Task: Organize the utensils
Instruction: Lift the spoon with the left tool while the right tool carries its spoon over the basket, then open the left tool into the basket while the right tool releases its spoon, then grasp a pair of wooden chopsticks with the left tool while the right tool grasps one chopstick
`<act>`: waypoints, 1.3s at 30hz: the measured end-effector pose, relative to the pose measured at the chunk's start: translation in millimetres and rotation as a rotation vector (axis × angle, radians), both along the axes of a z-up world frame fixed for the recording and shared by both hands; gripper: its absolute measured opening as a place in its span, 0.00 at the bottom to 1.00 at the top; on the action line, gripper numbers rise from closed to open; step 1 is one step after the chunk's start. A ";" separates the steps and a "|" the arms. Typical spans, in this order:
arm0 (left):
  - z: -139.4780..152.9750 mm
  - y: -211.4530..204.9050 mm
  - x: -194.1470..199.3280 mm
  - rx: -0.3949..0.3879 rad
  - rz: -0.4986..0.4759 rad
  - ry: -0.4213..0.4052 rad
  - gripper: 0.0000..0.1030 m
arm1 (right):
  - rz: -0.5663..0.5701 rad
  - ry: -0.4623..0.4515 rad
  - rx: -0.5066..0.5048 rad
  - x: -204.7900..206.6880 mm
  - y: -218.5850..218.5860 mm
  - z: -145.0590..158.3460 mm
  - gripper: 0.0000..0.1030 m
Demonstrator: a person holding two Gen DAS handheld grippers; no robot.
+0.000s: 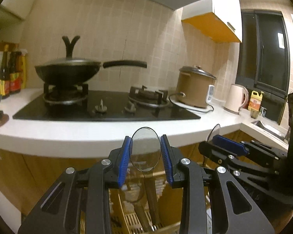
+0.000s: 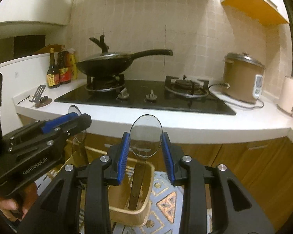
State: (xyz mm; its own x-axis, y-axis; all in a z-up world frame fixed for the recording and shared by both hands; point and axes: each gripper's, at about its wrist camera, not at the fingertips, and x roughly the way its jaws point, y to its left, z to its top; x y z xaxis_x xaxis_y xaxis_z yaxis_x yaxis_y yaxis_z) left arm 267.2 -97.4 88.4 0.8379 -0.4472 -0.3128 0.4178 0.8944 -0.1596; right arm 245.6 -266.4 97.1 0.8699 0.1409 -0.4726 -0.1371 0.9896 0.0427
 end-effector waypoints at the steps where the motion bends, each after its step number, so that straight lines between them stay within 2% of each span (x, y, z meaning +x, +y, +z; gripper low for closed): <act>1: -0.7 3.4 -0.1 -0.006 -0.003 0.013 0.29 | 0.007 0.015 0.025 -0.9 -2.5 -0.6 0.30; 3: -0.4 11.3 -1.0 -0.032 -0.019 0.040 0.31 | 0.033 0.050 0.085 -1.5 -8.6 -1.9 0.30; 4: 0.2 15.1 -2.3 -0.050 -0.034 0.052 0.38 | 0.052 0.083 0.131 -1.4 -13.4 -2.7 0.30; 5: 2.6 21.9 -5.4 -0.070 -0.041 0.062 0.40 | 0.063 0.104 0.155 -2.1 -15.8 -3.4 0.30; 6: 4.6 26.1 -8.7 -0.076 -0.039 0.062 0.41 | 0.073 0.127 0.177 -2.9 -18.5 -3.7 0.36; 7: 6.8 28.8 -11.8 -0.079 -0.039 0.065 0.41 | 0.079 0.142 0.190 -4.3 -20.1 -3.6 0.48; 8: 8.8 31.2 -14.5 -0.084 -0.040 0.070 0.41 | 0.087 0.154 0.208 -8.6 -22.8 -2.4 0.51; 11: 18.1 47.0 -26.2 -0.123 -0.054 0.106 0.41 | 0.101 0.175 0.218 -21.9 -25.0 4.6 0.51; 14: 27.6 62.5 -42.3 -0.123 -0.055 0.145 0.42 | 0.102 0.204 0.222 -39.4 -27.9 14.8 0.51; 16: 32.4 74.6 -51.9 -0.127 -0.069 0.199 0.42 | 0.093 0.235 0.212 -49.5 -29.2 20.6 0.51; 23: 30.9 96.7 -84.3 -0.073 -0.083 0.340 0.42 | 0.122 0.387 0.179 -89.2 -21.9 22.0 0.51; 26: 15.9 96.6 -93.6 -0.027 -0.091 0.428 0.42 | 0.120 0.452 0.136 -101.0 -16.0 11.9 0.51; 32: -35.0 94.4 -104.9 0.059 -0.127 0.610 0.41 | 0.129 0.567 0.047 -116.6 -6.2 -19.6 0.50; 39: -86.4 101.9 -104.5 0.108 -0.130 0.761 0.41 | 0.150 0.721 0.023 -124.9 -2.3 -74.6 0.38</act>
